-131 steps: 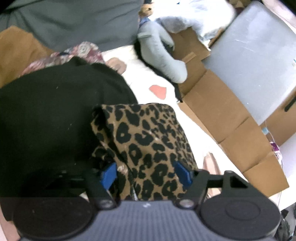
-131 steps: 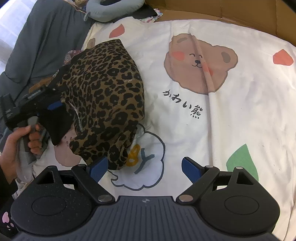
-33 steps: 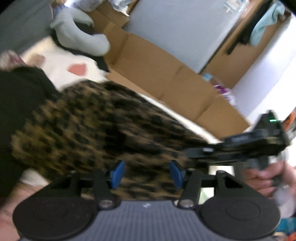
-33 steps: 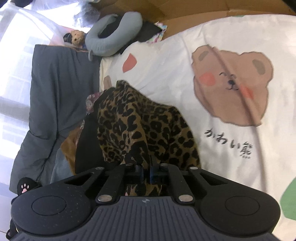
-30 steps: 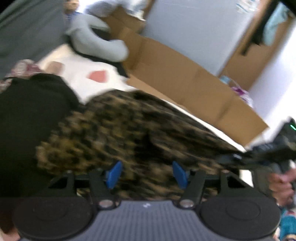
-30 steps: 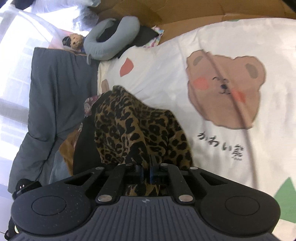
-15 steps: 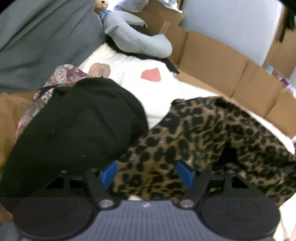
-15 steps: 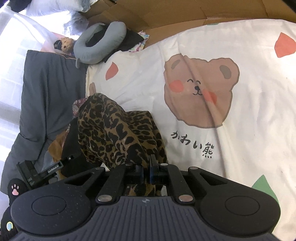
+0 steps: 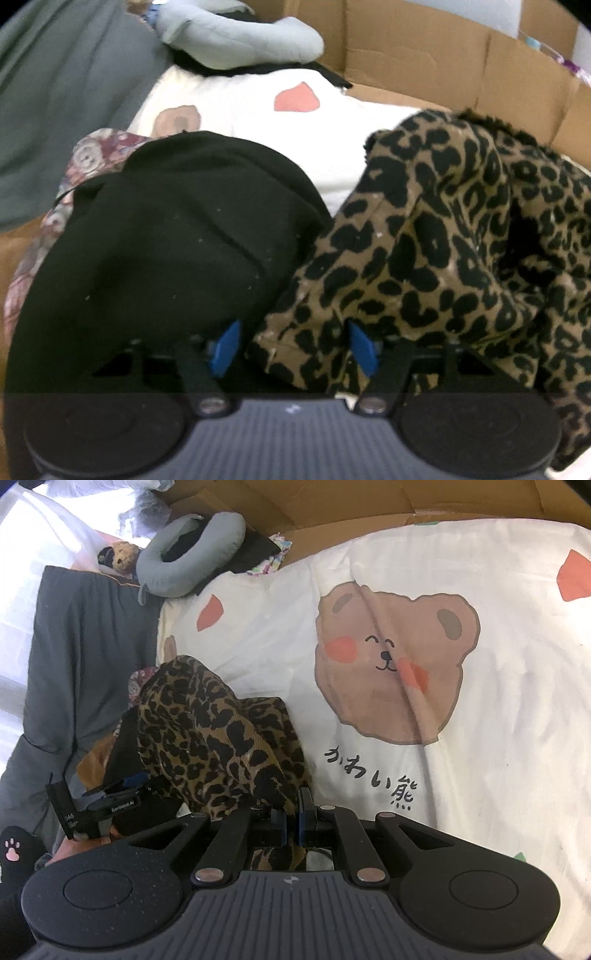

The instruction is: Fold clothes

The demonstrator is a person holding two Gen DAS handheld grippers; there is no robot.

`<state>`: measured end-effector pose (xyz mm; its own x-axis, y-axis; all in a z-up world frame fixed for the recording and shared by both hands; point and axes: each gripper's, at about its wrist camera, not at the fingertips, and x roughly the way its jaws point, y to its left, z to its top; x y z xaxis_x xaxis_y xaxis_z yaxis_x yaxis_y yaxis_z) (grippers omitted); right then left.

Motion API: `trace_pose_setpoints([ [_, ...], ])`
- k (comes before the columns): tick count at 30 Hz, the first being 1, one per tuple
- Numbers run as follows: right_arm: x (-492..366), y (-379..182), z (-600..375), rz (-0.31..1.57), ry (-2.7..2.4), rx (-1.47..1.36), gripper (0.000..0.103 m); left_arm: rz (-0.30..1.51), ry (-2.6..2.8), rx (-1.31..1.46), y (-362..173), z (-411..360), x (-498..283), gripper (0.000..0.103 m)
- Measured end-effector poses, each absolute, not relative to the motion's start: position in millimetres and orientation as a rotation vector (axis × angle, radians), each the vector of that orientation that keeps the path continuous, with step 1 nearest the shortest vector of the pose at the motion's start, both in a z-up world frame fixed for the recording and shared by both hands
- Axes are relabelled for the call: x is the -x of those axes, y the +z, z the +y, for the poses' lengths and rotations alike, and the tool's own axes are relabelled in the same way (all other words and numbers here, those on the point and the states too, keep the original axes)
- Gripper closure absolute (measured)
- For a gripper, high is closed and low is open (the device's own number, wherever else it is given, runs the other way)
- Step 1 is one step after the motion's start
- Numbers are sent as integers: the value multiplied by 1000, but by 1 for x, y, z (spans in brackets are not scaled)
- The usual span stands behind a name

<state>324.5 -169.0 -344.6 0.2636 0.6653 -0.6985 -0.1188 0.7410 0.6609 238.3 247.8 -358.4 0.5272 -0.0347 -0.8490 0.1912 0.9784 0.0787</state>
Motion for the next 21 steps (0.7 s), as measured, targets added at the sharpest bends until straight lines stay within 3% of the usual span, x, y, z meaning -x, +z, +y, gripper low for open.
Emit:
trace_pose_setpoints([
  [3,-329,-348,-168,1197,562,-530,100,1009,-140,-161,-365,250,-241,49],
  [5,-331,-349,-168,1193,559,-524,100,1005,-140,-125,-366,254,-241,66],
  [9,-330,-349,-171,1178,541,-512,100,993,-140,-72,-363,258,-235,88],
  [21,-317,-323,-204,1126,462,-452,100,965,-136,23,-319,262,-188,94],
])
